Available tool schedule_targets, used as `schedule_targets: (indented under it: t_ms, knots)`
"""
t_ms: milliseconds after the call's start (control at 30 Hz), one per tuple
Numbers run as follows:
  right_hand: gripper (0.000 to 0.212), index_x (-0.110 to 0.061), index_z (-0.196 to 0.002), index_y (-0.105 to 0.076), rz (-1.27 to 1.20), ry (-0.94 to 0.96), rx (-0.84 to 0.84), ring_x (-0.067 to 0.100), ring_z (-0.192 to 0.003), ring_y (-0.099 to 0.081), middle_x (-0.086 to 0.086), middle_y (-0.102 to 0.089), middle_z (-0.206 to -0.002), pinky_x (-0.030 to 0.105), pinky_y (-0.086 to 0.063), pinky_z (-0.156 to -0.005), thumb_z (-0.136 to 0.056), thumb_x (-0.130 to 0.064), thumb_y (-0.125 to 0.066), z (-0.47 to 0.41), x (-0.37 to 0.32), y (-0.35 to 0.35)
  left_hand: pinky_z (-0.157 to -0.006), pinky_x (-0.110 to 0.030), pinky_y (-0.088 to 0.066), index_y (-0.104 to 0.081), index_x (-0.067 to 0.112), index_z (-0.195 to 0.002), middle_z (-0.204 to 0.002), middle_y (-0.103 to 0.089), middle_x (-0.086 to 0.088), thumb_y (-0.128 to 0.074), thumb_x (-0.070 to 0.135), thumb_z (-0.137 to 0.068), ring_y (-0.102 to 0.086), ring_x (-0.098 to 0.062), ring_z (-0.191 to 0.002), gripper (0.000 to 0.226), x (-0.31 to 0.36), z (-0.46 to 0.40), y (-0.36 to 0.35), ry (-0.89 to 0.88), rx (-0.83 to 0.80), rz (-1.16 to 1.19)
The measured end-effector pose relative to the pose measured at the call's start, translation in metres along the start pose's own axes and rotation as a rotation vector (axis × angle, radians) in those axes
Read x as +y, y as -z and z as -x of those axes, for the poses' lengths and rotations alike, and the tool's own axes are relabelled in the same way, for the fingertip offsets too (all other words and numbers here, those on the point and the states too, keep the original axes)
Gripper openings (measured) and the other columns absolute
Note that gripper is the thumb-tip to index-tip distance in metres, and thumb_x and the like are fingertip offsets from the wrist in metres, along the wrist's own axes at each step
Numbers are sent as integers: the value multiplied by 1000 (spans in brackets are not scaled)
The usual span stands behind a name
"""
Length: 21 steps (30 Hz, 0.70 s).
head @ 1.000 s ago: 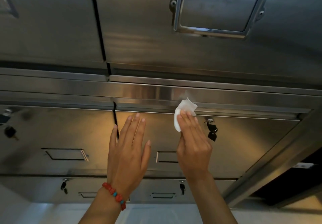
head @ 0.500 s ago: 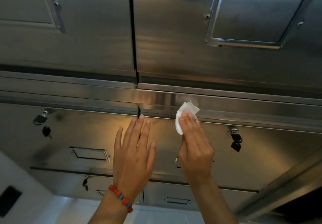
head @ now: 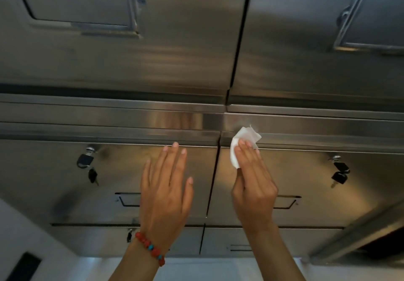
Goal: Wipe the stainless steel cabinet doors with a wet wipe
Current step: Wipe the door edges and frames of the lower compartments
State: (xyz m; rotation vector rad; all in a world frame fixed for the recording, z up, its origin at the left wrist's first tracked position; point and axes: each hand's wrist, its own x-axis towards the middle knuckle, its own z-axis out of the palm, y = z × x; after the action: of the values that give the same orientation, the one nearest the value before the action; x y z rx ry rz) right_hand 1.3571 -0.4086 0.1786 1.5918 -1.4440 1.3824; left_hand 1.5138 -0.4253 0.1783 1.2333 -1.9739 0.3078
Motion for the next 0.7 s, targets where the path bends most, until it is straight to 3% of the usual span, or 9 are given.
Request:
schedule_targets:
  t_ms: [167, 400, 567, 700]
  knots:
    - [31, 8, -108, -65, 60, -20, 26, 32, -112, -59, 21, -63, -116, 47, -52, -90, -101, -8, -39, -5, -24, -13, -100, -60, -33, -52, -1, -126, -134, -51, -19, -33, 28, -94, -46, -34, -125, 47, -34, 1, 10, -40, 31, 19]
    - [24, 10, -109, -64, 120, -51, 14, 36, -111, -59, 23, -62, -115, 51, -53, -86, -90, 1, -51, 0, -47, -28, -101, -60, -31, -53, -1, -127, -136, -49, -19, -38, 25, -88, -42, -32, -128, 49, -69, 3, 12, -71, 13, 28]
    - [34, 11, -108, -64, 136, -45, 37, 35, -111, -59, 23, -62, -115, 47, -52, -90, -101, -8, -37, -3, -50, -41, -104, -56, -30, -51, 0, -129, -139, -46, -17, -39, 24, -89, -35, -27, -131, 48, -83, 4, 6, -70, 27, 27]
    - [23, 12, -108, -63, 168, -51, 58, 37, -112, -57, 25, -61, -116, 51, -53, -86, -92, 5, -49, 1, -49, -49, -102, -60, -32, -47, 1, -131, -138, -46, -18, -39, 24, -89, -36, -28, -130, 49, -89, 1, -1, -78, 31, 13]
